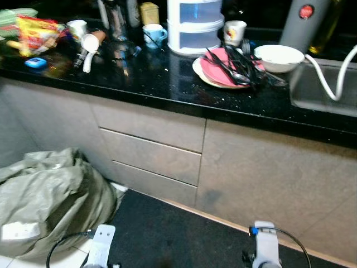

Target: Kitchen organization

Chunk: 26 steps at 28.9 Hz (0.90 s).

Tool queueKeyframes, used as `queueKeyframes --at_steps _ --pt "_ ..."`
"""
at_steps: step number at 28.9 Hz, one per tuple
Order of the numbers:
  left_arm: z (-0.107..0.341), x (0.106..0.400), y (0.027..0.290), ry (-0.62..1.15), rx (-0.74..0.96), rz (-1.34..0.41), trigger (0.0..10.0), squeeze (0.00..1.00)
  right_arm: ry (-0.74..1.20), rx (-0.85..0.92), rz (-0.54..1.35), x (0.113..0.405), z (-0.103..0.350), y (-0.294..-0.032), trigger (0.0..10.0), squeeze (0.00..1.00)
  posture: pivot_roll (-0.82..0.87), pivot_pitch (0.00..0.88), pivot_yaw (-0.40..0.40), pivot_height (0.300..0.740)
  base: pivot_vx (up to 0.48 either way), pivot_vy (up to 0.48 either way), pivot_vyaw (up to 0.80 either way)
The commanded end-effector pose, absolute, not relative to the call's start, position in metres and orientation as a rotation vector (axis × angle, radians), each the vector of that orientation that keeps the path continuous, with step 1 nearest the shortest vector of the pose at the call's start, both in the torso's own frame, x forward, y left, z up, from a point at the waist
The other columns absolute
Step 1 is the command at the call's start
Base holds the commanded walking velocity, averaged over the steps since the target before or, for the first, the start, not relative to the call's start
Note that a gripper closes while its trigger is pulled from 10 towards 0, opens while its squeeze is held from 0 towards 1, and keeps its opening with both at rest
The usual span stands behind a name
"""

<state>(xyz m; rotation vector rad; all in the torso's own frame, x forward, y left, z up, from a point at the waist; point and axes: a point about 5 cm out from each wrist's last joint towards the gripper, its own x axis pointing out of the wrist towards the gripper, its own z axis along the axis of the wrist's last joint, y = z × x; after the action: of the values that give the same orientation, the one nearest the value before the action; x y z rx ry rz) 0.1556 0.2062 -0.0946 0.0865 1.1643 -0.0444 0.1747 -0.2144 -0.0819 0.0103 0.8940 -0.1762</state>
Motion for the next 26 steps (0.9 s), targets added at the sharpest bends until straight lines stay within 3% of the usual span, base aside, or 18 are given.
queueKeyframes --at_steps 1,14,26 --pt "-0.0922 0.1609 0.2074 1.150 0.104 -0.054 10.0 0.00 0.906 0.022 -0.187 0.1698 -0.0842 -0.2143 10.0 0.00 -0.02 0.000 0.066 0.740 0.349 0.000 -0.78" --pt "-0.0919 0.1621 0.2062 1.151 0.112 -0.065 10.0 0.00 0.899 0.023 -0.192 0.1708 -0.0834 -0.2156 10.0 0.00 -0.03 0.000 0.063 0.740 0.343 0.000 -0.73" --pt "-0.0920 0.1626 0.2056 1.153 0.123 -0.060 10.0 0.00 0.900 0.005 -0.188 0.1716 -0.0827 -0.2175 10.0 0.00 -0.03 0.000 0.064 0.740 0.056 0.000 0.00"
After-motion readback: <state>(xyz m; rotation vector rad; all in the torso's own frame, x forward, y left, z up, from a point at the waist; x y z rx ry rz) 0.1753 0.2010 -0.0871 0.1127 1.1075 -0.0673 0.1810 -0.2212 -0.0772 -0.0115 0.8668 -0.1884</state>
